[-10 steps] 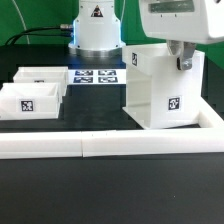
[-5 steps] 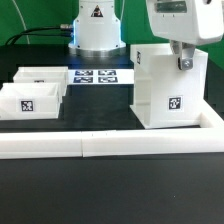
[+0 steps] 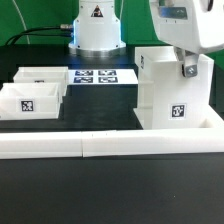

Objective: Assemble drawer

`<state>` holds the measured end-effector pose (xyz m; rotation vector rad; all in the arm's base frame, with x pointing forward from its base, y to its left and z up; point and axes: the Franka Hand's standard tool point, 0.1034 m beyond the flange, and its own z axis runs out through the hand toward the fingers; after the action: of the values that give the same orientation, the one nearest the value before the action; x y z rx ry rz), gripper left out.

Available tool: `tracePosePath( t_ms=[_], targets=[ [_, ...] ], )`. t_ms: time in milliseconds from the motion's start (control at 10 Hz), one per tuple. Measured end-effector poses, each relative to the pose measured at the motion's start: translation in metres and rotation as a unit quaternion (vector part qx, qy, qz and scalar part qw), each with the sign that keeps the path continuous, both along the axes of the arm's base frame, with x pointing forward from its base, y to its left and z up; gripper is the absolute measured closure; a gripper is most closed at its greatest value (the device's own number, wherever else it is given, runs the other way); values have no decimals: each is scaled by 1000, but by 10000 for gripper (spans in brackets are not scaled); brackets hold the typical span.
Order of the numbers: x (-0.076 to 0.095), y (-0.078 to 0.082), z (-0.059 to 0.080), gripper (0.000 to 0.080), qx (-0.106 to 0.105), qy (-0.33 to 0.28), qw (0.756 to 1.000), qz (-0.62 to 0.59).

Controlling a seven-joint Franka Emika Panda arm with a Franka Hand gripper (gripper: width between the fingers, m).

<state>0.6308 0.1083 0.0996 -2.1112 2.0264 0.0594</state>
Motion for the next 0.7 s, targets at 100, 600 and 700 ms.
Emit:
tracePosePath(
  t_ms=[100,600,700],
  targets=[
    [7,0,0,761,2,3,1000,-4],
    [23,0,-2,761,6,20,1000,-7],
    [23,0,-1,761,6,19,1000,-6]
  ],
)
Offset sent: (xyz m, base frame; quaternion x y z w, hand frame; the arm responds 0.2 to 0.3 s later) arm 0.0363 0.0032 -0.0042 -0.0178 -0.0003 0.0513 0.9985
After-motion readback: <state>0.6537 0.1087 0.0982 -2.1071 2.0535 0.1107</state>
